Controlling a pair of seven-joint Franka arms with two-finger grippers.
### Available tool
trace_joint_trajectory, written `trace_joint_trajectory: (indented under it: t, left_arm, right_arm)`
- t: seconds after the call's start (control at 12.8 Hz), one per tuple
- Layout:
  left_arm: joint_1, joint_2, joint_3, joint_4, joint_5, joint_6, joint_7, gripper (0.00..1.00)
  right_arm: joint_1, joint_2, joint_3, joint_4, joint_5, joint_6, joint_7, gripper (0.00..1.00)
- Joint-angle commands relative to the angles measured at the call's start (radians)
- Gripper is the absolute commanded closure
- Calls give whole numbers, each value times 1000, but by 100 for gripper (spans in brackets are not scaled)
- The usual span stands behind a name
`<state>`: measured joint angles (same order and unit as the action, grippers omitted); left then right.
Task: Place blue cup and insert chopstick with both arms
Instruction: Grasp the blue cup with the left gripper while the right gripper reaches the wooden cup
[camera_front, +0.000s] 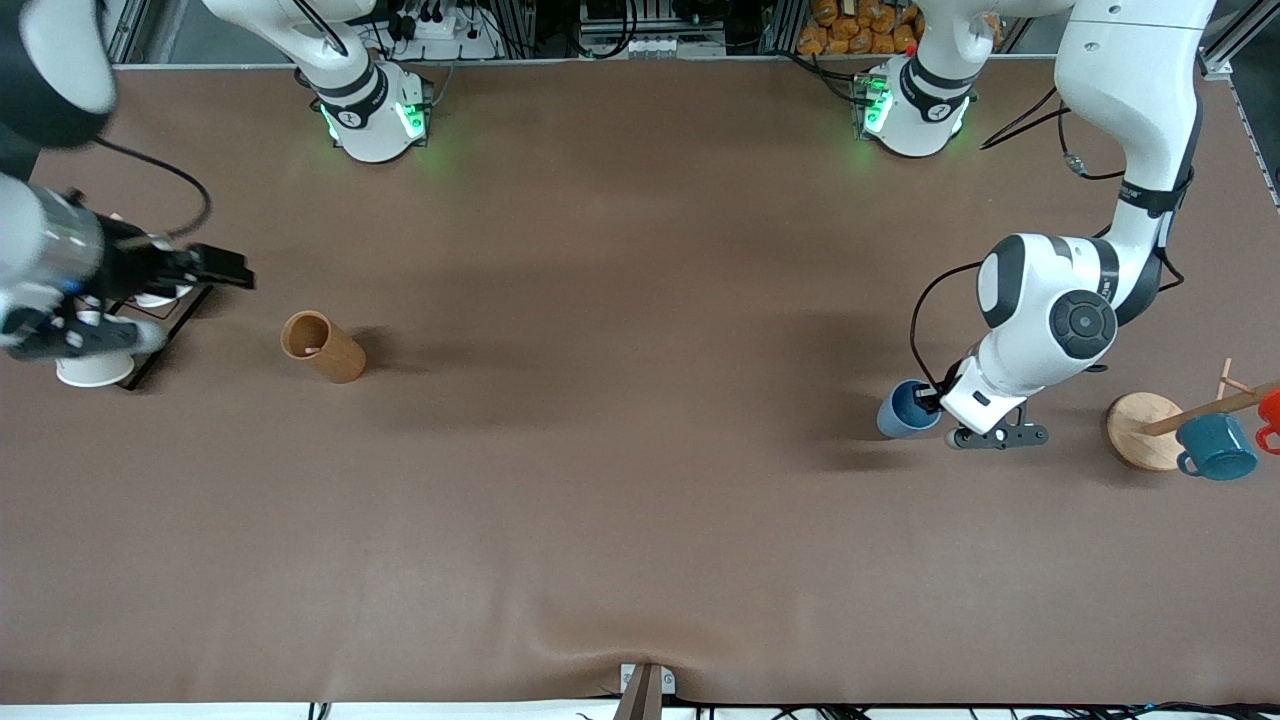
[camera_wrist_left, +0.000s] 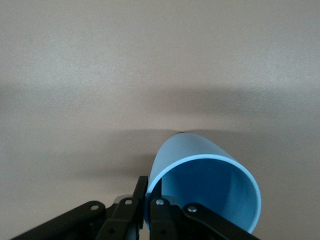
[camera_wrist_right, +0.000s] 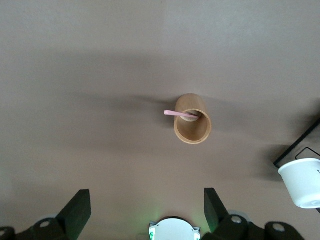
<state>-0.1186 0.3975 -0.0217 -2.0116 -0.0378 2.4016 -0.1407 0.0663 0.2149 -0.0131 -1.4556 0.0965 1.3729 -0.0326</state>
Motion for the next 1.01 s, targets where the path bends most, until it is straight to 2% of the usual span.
trace_joint_trajectory:
  t: [0.0, 0.16, 0.55, 0.94]
  left_arm:
    - [-32, 4, -21, 40, -11, 2, -2, 100]
    - [-68, 10, -78, 82, -14, -4, -34, 100]
    - [-307, 41, -78, 197, -7, -29, -278, 100]
    - [-510, 202, -70, 378, 1, -29, -485, 100]
  right_arm:
    - [13, 114, -5, 29, 2, 6, -7, 0]
    - [6, 158, -7, 34, 0, 28, -9, 0]
    - [58, 273, -7, 34, -121, 106, -7, 0]
    - [182, 320, -7, 32, -236, 106, -6, 0]
